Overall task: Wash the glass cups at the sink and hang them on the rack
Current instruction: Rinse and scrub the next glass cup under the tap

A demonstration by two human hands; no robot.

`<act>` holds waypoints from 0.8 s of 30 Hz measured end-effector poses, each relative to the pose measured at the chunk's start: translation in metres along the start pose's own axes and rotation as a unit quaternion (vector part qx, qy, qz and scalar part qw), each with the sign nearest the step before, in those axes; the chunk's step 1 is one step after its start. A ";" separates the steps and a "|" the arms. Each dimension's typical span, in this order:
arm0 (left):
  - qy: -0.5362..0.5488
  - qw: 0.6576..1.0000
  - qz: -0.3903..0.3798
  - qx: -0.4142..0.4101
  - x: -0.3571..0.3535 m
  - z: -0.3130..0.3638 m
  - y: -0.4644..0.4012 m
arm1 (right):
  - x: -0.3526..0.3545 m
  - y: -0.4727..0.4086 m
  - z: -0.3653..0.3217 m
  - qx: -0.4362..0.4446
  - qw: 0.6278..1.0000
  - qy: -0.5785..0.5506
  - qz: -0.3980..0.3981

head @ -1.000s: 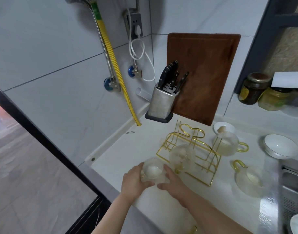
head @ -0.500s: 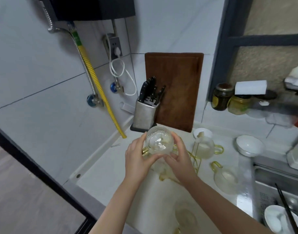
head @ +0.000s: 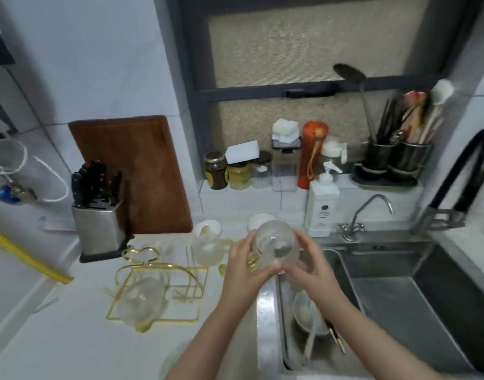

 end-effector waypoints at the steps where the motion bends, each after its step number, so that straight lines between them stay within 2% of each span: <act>1: 0.012 1.000 -0.015 0.003 -0.021 0.006 0.001 | 0.021 0.006 0.002 -0.002 1.000 0.011 0.009; 9: 0.091 0.982 -0.156 0.051 -0.178 0.055 0.019 | 0.173 0.053 0.031 -0.058 0.993 0.043 0.094; 12: 0.118 0.970 -0.181 0.110 -0.222 0.065 0.026 | 0.218 0.068 0.043 -0.096 0.986 0.064 0.120; 17: 0.112 0.960 -0.187 0.178 -0.271 0.081 0.030 | 0.271 0.074 0.058 -0.125 0.979 0.100 0.125; 22: 0.157 0.945 -0.178 0.226 -0.289 0.083 0.022 | 0.293 0.076 0.055 -0.137 0.978 0.064 0.143; 24: 0.135 0.951 -0.171 0.221 -0.296 0.083 0.017 | 0.298 0.074 0.055 -0.149 0.977 0.047 0.144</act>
Point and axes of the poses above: each hand's wrist, its own y-axis away from the middle knuckle, its own x-axis out of the back of the hand, z = x × y, the point moved 3 cm from there along -y, towards the middle knuckle, and after that the axes turned 2 degrees about -y, right-handed, at the moved point
